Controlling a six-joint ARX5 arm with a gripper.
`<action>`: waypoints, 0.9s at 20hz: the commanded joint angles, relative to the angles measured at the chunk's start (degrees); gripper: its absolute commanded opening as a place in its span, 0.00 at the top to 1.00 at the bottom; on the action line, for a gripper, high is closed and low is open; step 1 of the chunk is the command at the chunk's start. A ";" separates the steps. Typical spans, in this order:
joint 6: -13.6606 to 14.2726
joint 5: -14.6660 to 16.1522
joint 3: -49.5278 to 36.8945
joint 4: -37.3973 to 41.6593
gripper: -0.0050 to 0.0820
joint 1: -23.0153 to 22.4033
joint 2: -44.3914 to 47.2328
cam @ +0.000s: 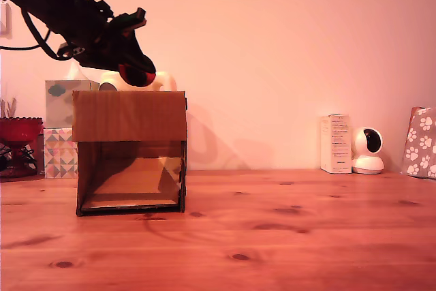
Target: Drop the footbag into the cardboard dice tower
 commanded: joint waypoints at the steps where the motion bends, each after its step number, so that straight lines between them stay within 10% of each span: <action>1: 2.38 0.09 0.98 0.44 0.43 -0.09 0.59; 3: 2.93 0.11 1.70 -0.96 0.14 -0.09 0.48; 7: 3.02 0.09 4.46 -9.14 0.15 -0.22 -0.61; 9: 3.04 0.31 5.66 -13.05 0.27 -0.24 -2.23; 13: 3.39 2.62 5.70 -20.13 0.97 -0.24 -7.17; 18: 4.85 3.69 4.33 -23.34 0.97 -0.24 -11.39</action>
